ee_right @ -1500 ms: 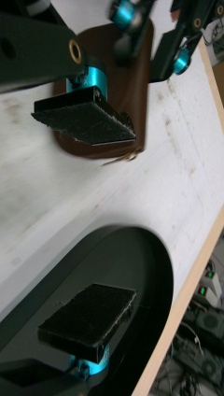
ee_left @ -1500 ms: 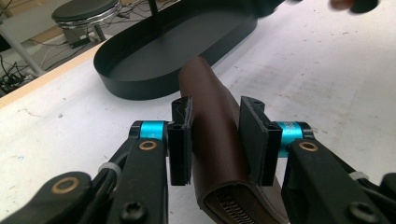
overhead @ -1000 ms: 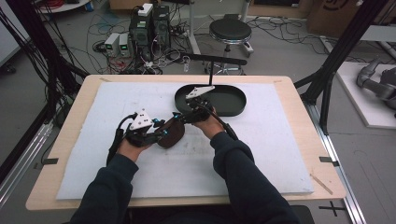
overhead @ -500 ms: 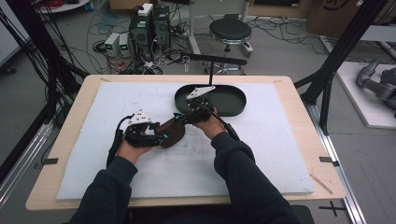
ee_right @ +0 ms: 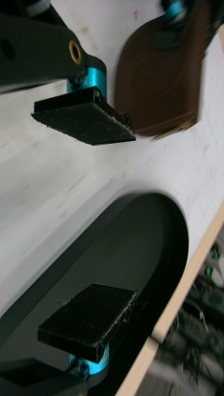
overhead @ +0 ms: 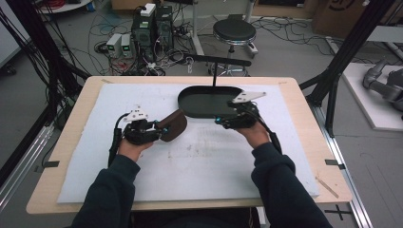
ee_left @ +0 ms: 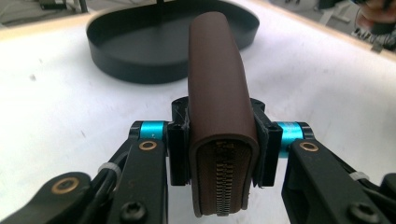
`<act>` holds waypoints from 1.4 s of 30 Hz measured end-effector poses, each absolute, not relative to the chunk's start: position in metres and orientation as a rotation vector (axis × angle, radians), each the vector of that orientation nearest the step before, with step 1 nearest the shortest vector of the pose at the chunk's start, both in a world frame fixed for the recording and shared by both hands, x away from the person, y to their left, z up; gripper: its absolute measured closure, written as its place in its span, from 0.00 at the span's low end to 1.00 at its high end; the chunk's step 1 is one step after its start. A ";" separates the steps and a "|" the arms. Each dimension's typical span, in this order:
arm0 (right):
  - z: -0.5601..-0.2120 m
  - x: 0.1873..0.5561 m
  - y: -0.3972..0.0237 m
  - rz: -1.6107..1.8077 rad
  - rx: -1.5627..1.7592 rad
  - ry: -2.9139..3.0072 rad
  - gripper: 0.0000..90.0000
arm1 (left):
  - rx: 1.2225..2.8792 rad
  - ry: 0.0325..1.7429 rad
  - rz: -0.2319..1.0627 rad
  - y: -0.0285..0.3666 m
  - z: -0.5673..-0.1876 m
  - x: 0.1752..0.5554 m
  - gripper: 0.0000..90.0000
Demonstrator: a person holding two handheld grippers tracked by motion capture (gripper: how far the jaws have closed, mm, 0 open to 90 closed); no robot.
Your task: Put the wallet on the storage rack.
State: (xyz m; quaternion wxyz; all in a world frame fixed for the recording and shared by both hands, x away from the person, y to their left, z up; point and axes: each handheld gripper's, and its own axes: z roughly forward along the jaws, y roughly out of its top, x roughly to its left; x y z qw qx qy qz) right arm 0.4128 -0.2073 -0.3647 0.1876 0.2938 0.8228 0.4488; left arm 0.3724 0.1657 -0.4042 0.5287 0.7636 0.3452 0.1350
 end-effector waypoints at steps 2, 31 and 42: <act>-0.364 0.408 -0.218 1.263 0.827 2.296 0.24 | 1.802 0.815 0.328 0.166 -0.397 0.377 0.72; -0.392 0.366 -0.335 1.165 1.039 2.088 0.24 | 1.826 0.819 0.173 0.078 -0.382 0.523 0.72; -0.393 0.362 -0.341 1.157 1.052 2.078 0.24 | 1.858 0.932 0.095 0.070 -0.417 0.542 0.69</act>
